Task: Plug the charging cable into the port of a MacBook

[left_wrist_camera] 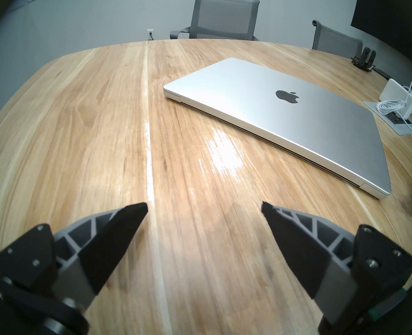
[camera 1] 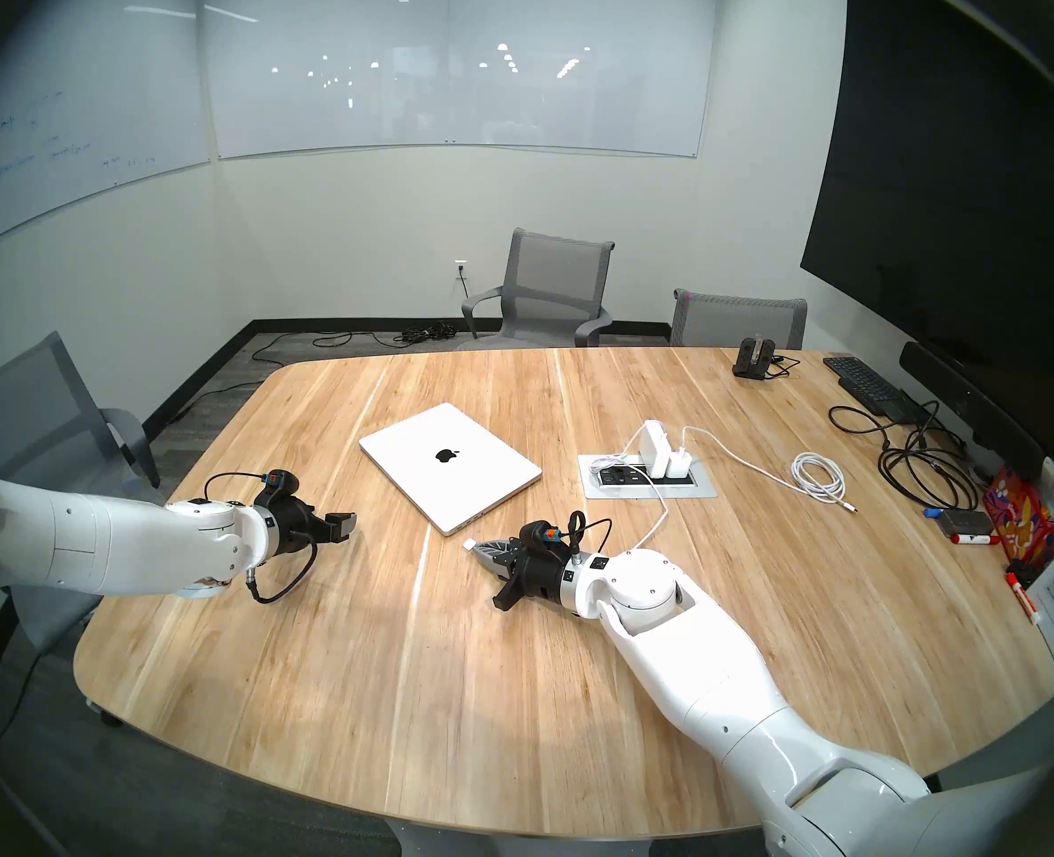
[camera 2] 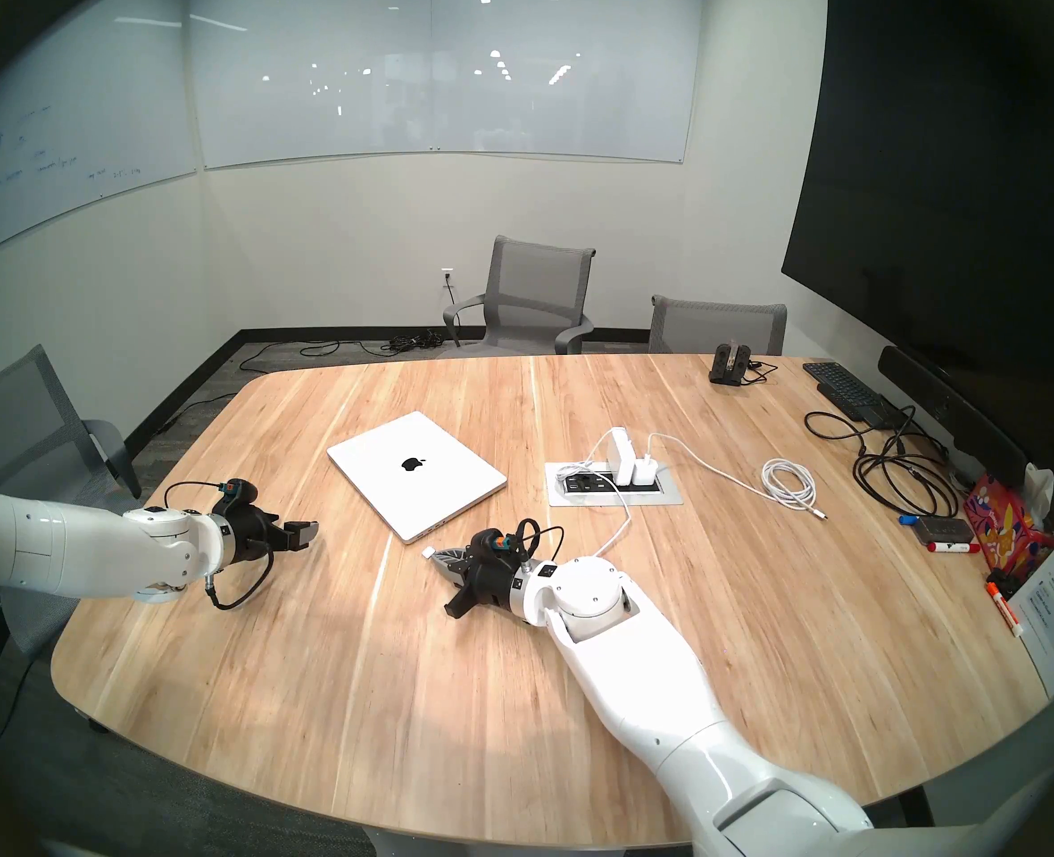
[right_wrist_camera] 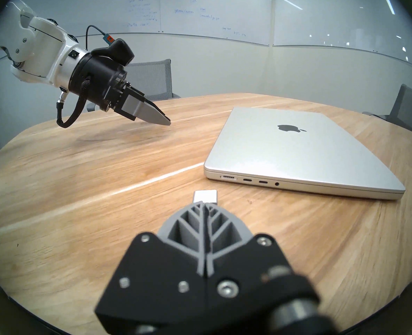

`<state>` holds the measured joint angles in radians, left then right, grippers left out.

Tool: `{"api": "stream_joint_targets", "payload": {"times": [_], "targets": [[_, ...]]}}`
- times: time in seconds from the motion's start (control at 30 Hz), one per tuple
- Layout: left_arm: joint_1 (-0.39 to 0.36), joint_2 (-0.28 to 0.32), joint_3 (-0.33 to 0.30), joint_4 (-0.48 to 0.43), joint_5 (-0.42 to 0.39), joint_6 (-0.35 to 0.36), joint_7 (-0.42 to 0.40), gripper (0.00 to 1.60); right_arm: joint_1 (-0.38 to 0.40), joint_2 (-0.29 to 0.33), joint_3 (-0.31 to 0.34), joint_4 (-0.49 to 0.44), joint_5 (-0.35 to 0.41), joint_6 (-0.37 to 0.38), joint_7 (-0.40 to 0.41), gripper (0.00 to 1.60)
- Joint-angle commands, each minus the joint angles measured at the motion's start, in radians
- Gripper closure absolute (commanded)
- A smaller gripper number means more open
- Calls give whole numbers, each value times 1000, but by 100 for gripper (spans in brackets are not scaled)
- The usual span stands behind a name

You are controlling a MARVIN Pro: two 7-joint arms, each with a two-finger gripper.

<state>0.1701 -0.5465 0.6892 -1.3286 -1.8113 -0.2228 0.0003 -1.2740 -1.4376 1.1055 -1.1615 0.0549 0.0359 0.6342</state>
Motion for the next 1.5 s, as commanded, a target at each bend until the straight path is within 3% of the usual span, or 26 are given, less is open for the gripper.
{"api": "stream_joint_targets", "payload": {"times": [0.0, 0.9, 1.47], "targets": [[-14, -1, -10, 0, 1, -3, 0, 0, 40, -22, -17, 3, -16, 21, -1, 160], [-14, -1, -10, 0, 1, -3, 0, 0, 58, -20, -4, 35, -29, 1, 19, 160], [-14, -1, -10, 0, 1, -3, 0, 0, 112, -56, -11, 119, -45, -18, 13, 160]]}}
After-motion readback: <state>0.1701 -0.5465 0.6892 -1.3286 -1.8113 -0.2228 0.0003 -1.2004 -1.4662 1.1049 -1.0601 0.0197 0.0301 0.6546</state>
